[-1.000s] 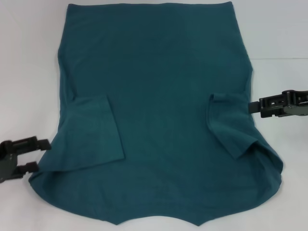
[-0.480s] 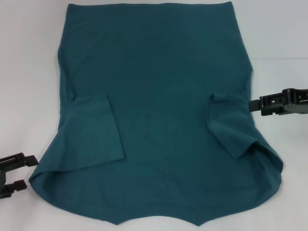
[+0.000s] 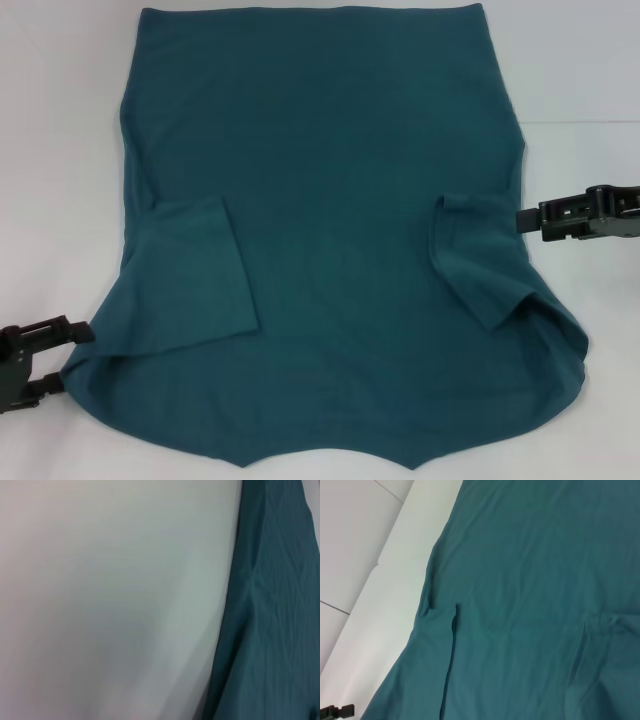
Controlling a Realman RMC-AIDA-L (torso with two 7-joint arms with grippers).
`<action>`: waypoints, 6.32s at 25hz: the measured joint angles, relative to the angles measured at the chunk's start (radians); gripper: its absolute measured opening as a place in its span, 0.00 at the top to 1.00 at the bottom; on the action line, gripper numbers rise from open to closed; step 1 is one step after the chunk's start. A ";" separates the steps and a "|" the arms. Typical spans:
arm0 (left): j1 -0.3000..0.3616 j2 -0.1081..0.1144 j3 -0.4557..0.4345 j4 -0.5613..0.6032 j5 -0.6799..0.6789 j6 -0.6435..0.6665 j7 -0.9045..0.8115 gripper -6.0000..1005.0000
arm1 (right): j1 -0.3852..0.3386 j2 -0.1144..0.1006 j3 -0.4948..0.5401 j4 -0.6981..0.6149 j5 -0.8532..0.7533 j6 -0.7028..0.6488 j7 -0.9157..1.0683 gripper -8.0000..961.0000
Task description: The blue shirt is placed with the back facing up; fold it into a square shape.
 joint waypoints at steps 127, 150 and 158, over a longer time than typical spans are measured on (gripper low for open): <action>-0.073 0.016 0.001 -0.061 -0.053 0.014 0.123 0.99 | 0.002 0.070 -0.083 0.033 -0.309 -0.016 0.014 0.89; -0.012 0.029 0.010 0.072 0.072 0.353 0.214 0.99 | -0.098 0.014 -0.041 -0.067 -0.312 -0.331 -0.033 0.94; -0.032 0.028 0.004 0.071 0.066 0.340 0.213 0.99 | -0.109 0.003 0.042 -0.069 -0.296 -0.263 -0.039 0.93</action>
